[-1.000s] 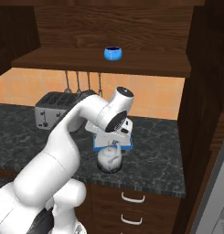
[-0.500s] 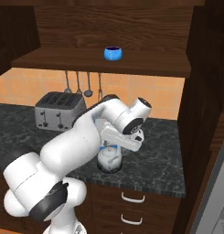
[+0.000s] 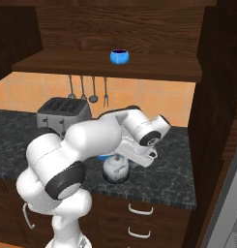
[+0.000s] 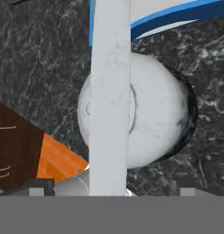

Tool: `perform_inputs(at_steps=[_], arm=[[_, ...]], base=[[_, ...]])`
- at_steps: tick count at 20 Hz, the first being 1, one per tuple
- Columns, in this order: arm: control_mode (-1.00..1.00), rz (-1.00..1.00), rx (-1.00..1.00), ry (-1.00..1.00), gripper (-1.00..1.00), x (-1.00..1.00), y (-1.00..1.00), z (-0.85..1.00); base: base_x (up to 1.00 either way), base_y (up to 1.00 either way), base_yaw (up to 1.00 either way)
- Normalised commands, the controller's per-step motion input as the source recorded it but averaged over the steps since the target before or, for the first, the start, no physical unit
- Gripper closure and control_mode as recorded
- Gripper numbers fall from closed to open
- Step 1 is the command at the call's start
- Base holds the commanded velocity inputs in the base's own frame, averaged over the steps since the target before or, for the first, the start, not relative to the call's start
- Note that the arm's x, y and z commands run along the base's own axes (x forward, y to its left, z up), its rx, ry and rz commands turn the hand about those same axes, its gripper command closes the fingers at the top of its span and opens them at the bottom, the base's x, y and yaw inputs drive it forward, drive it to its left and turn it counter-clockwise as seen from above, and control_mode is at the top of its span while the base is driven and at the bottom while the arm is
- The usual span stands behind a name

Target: Pick the kettle from the counter and place it on the tray. Then pick the mug from the cabinet and place it on the tray. Then close the cabinet doors.

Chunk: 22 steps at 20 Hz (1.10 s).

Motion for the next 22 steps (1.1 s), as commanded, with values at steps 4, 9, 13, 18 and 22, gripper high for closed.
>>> perform_inputs(at_steps=[4, 9, 13, 18, 22], arm=[[-1.00, 0.08, 0.11, 0.02, -1.00, 0.16, 0.00, -0.33], [-1.00, 0.03, 0.07, 0.00, 1.00, 0.05, 0.00, -0.10], [-1.00, 0.00, 0.02, -0.01, 1.00, 0.00, 0.00, 0.04], [-1.00, -0.01, 0.04, -0.09, 1.00, 0.00, 0.24, 0.51], [-1.00, -0.07, 0.00, -0.14, 1.00, 0.00, 0.67, 0.59]], base=[[0.00, 0.00, 0.00], [0.00, 0.00, 0.00], [0.00, 0.00, 0.00], [0.00, 0.00, 0.00], [0.00, 0.00, 0.00]])
